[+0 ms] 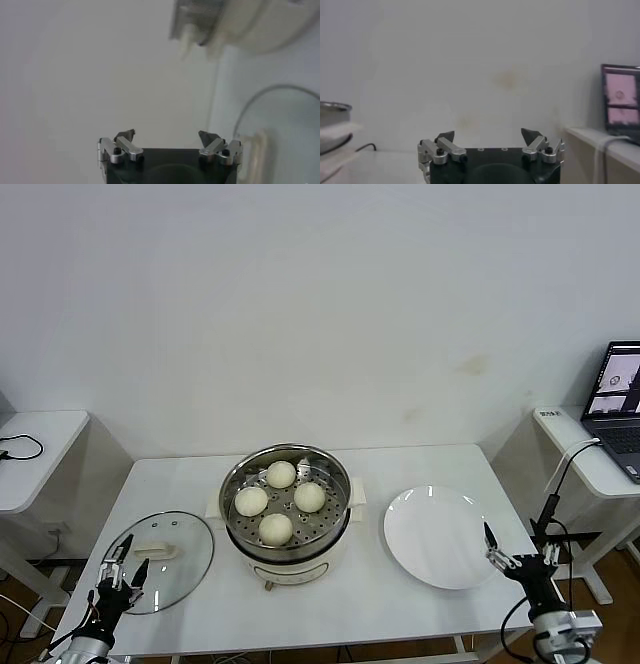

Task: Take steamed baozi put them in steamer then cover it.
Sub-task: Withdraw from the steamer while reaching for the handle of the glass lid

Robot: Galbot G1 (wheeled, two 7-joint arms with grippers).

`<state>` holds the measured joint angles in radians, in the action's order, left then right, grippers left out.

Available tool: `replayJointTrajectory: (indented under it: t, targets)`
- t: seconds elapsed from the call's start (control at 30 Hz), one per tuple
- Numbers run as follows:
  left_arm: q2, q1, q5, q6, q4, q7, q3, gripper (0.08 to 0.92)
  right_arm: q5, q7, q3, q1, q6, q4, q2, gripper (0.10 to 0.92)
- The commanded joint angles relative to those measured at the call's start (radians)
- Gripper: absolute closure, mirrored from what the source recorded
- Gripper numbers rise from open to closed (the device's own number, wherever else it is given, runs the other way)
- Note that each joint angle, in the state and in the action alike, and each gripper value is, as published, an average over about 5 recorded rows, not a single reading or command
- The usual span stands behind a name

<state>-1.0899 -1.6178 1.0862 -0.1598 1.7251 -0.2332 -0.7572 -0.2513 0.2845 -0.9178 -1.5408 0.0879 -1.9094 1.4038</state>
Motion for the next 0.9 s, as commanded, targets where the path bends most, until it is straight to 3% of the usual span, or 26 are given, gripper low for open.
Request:
replayJointTrajectory:
  t: [0.03, 0.47, 0.9]
  targets:
    - [0.039, 0.088, 0.168, -0.023, -0.145, 0.011, 0.063, 0.177, 0.016, 0.007, -0.045, -0.059, 0.013, -0.014, 0.047, 0.203]
    - [0.054, 0.252, 0.161, -0.011, -0.229, 0.032, 0.128, 0.177, 0.058, 0.01, -0.049, -0.086, 0.03, 0.007, 0.066, 0.203]
    - [0.08, 0.312, 0.153, 0.013, -0.28, 0.061, 0.152, 0.177, 0.053, 0.022, -0.058, -0.084, 0.027, 0.025, 0.063, 0.203]
